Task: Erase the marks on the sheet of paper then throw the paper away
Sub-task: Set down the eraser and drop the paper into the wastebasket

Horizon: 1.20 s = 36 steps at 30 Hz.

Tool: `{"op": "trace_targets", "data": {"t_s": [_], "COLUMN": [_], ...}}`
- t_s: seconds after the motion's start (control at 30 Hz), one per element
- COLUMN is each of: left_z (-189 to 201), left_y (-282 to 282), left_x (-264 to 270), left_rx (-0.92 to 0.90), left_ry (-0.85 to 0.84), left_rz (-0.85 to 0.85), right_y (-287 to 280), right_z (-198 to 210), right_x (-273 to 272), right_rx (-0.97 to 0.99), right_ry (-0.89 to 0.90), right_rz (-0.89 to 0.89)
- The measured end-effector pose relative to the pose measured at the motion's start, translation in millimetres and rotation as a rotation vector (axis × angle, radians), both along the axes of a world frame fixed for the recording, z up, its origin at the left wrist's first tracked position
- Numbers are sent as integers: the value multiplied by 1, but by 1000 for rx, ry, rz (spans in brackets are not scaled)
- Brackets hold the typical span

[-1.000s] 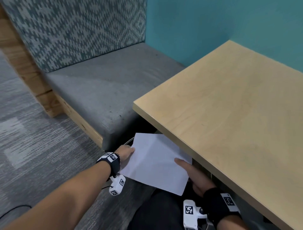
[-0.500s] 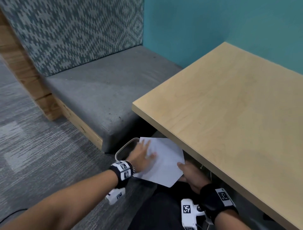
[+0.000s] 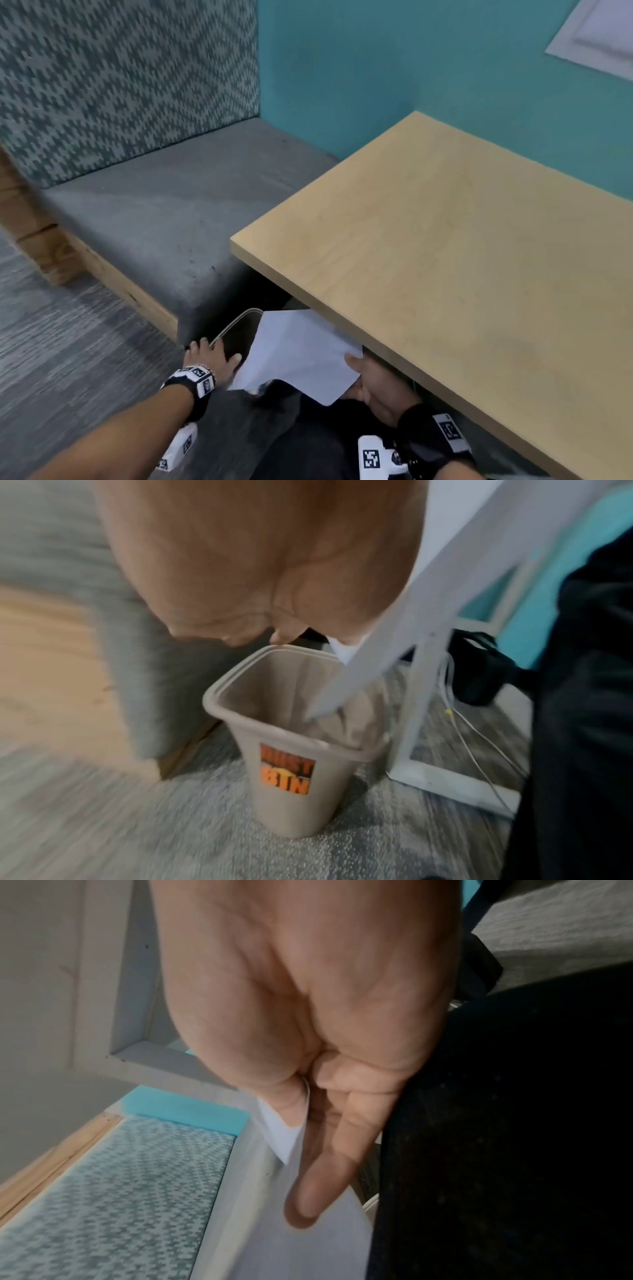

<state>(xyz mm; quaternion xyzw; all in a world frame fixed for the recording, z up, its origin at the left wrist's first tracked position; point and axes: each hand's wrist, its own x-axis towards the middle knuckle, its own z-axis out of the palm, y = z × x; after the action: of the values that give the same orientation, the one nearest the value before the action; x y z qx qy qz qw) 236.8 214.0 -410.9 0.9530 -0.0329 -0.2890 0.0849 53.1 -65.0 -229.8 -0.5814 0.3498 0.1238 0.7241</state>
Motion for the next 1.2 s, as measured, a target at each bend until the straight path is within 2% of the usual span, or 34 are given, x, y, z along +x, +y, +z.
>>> {"op": "trace_targets", "data": {"t_s": [0.07, 0.17, 0.2, 0.27, 0.3, 0.33, 0.37, 0.43, 0.5, 0.6, 0.67, 0.77, 0.83, 1.1, 1.2], "left_z": [0, 34, 50, 89, 105, 116, 130, 140, 142, 139, 135, 141, 144, 184, 196], "left_y": [14, 13, 9, -4, -9, -14, -20, -34, -45, -48, -40, -21, -5, 56, 73], "left_x": [2, -16, -30, -61, -74, -82, -88, -90, -88, -81, -76, -76, -79, -92, -101], "left_rx": [-150, -489, -645, -939, -1032, -1082, -1145, -1264, -1316, -1265, -1268, -1294, -1291, -1248, -1248], "left_ry": [47, 146, 231, 568, 721, 794, 822, 760, 658, 537, 469, 426, 426, 504, 505], "left_rz": [160, 421, 518, 712, 743, 763, 772, 860, 931, 889, 902, 882, 815, 557, 535], "right_y": [-2, -2, -2, 1, 4, 7, 11, 18, 25, 26, 16, 3, 2, 41, 62], "right_z": [3, 8, 10, 11, 12, 13, 15, 18, 25, 32, 32, 31, 36, 51, 49], "right_x": [-3, -5, -5, -4, -3, -2, -1, 1, 1, -4, -7, -10, -9, 23, 31], "right_rx": [21, 39, 41, 40, 41, 39, 36, 35, 3, -178, -243, -220, -206, -237, -235], "right_ry": [13, 4, 4, -4, -14, -22, -29, -41, -42, -6, 49, 14, -19, -23, -79], "right_rz": [-17, -32, -33, -31, -35, -39, -38, -5, 47, 151, 93, -122, -166, 411, 478]}}
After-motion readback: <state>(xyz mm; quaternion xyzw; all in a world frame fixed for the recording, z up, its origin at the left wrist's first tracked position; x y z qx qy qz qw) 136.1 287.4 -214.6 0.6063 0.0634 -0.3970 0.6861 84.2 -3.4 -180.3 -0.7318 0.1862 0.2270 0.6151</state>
